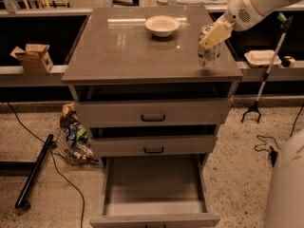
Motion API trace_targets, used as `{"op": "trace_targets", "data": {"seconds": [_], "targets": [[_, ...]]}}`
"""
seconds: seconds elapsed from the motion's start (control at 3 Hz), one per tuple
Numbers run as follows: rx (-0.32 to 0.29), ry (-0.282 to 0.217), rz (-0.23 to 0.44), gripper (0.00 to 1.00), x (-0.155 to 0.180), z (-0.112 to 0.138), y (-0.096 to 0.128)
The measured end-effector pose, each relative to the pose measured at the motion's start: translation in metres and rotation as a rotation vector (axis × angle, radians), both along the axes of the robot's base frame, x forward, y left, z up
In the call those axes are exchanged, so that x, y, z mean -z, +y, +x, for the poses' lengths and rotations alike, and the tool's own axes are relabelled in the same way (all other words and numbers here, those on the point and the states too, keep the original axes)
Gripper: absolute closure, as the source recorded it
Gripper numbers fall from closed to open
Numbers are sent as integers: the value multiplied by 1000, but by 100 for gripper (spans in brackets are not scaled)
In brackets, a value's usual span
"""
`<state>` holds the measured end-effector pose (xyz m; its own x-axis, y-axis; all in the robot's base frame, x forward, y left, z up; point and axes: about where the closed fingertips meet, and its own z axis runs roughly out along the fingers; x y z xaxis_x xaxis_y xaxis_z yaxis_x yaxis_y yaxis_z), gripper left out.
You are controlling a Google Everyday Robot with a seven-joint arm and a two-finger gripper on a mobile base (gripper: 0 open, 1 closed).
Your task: Pick 7up can from bottom drawer and place on counter
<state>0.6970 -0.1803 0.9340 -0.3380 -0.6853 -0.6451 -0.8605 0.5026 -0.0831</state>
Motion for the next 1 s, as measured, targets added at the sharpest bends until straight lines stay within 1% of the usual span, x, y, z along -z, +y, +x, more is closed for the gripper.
{"op": "trace_targets", "data": {"seconds": [0.33,0.67,1.0], "targets": [[79,40,65,100,15,16,0],[122,34,109,100,18,31,1],[147,30,150,100,25,53,6]]}}
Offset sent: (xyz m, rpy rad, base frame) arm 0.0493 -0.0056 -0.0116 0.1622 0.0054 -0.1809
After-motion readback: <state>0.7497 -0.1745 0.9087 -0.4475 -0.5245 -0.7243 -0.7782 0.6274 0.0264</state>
